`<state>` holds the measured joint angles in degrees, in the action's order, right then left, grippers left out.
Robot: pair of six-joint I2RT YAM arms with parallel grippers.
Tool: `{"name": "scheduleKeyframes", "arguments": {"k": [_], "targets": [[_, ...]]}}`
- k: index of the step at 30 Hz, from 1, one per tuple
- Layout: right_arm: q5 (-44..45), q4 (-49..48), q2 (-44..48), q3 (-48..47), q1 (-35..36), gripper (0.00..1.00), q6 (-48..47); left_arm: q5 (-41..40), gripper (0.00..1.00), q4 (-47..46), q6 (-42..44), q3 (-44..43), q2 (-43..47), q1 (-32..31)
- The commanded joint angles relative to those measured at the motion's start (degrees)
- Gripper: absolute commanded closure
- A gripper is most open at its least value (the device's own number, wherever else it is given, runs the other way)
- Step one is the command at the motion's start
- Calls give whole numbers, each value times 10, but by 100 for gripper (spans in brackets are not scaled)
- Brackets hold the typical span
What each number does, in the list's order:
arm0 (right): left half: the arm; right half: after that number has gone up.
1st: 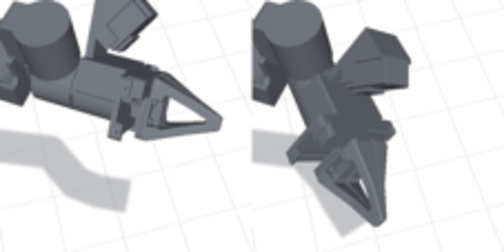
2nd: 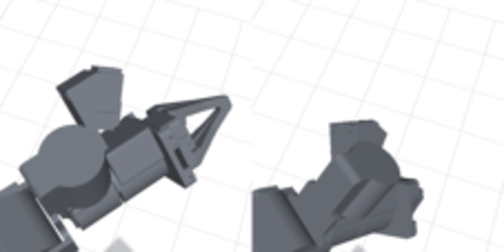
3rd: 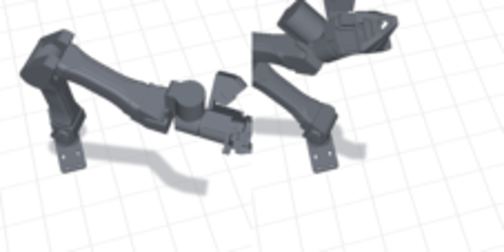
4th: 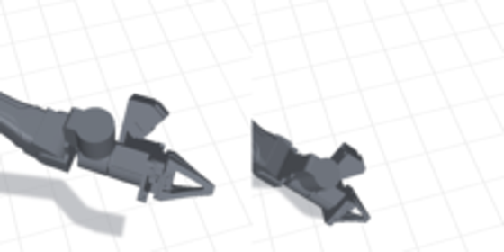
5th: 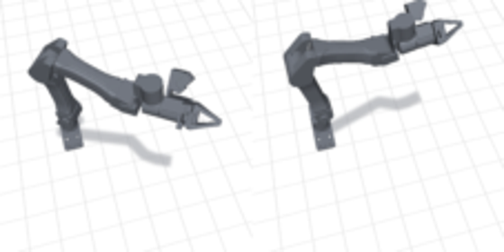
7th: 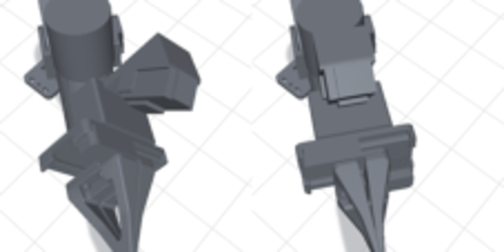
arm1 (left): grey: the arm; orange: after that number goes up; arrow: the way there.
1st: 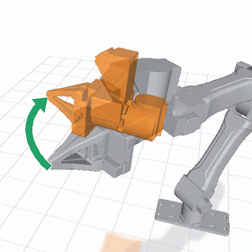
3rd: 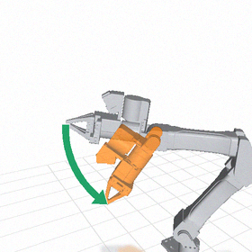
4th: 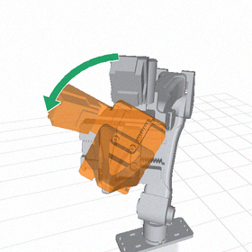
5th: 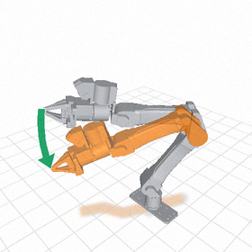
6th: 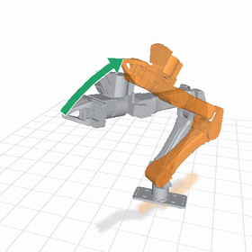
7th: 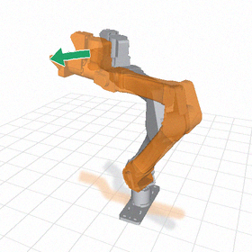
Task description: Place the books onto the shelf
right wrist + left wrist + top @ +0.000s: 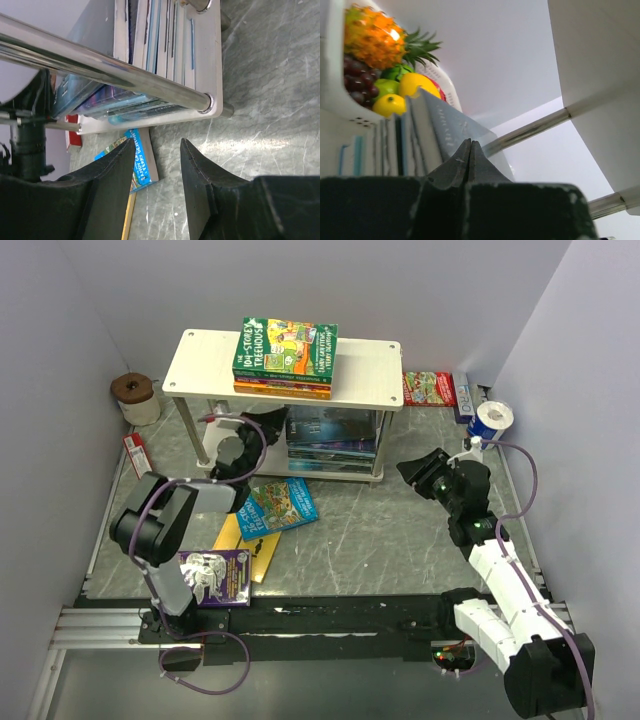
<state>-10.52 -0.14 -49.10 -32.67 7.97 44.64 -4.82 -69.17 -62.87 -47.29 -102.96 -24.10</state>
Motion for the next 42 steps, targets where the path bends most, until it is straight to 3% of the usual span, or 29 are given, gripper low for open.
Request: {"name": "scheduleKeyframes", "arguments": {"k": [1, 20, 35, 42], "targets": [[-2, -37, -5, -21, -8, 51, 5, -40, 97, -33, -9, 36, 68, 20], [-31, -79, -82, -69, -25, 51, 41, -15, 99, 105, -1, -32, 23, 24], [-49, -94, -103, -73, -34, 50, 43, 37, 99, 86, -10, -84, -42, 12], [-91, -150, -156, -84, -54, 44, 70, 36, 99, 84, -14, -79, -44, 11]]}}
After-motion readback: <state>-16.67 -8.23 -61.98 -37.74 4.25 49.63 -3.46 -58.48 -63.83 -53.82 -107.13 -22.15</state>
